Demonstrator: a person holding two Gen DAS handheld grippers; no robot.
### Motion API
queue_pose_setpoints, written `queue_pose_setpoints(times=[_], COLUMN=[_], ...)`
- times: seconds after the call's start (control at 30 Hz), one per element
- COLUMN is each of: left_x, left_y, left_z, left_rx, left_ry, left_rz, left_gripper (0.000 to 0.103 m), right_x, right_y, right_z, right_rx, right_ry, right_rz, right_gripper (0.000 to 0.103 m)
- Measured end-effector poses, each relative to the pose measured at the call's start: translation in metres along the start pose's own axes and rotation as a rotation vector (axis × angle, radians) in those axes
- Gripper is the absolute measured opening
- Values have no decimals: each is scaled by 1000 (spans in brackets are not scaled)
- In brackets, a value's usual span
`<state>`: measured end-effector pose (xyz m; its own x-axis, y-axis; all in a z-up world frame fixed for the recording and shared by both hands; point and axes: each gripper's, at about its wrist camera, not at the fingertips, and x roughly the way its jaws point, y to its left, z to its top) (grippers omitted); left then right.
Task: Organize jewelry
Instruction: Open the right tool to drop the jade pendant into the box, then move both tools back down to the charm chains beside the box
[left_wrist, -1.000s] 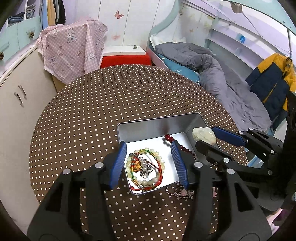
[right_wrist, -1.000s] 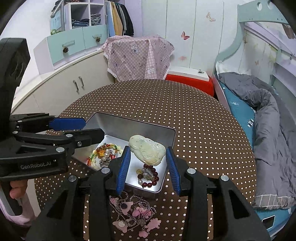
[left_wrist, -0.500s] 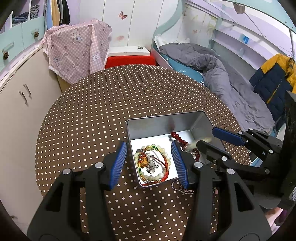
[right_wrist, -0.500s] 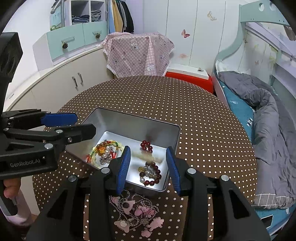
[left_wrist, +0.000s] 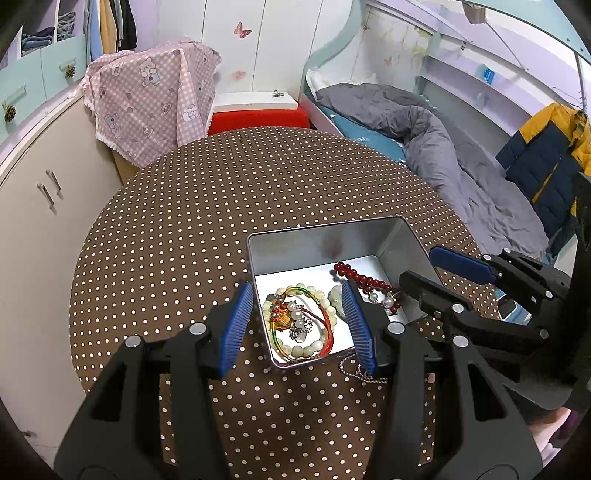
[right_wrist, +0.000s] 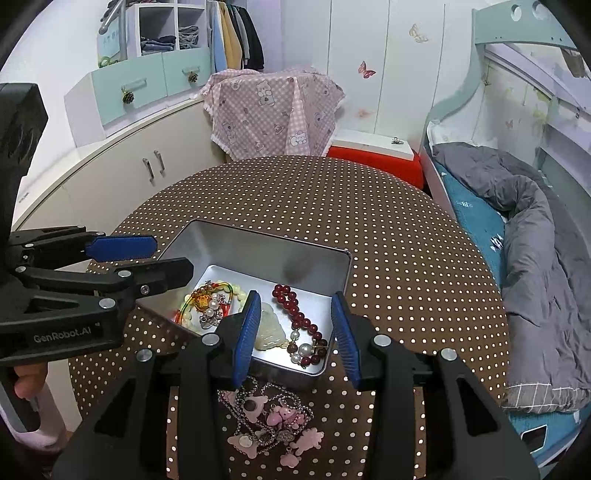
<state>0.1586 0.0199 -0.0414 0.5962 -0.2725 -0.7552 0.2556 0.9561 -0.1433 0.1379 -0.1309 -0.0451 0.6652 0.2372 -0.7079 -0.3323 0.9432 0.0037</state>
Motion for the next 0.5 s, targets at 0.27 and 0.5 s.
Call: queue_pose_setpoints(times=[0.27, 0.5], left_x=[0, -6], left_y=[0, -2], left_z=[0, -4], left_rx=[5, 16], left_ry=[0, -9], left_rz=[1, -2], left_gripper=[50, 51], right_x=[-4, -12], right_y=[1, 2], right_z=[0, -1], right_rx=[-1, 5], right_ry=[-11, -25], right_rz=[7, 7], right_gripper=[37, 38])
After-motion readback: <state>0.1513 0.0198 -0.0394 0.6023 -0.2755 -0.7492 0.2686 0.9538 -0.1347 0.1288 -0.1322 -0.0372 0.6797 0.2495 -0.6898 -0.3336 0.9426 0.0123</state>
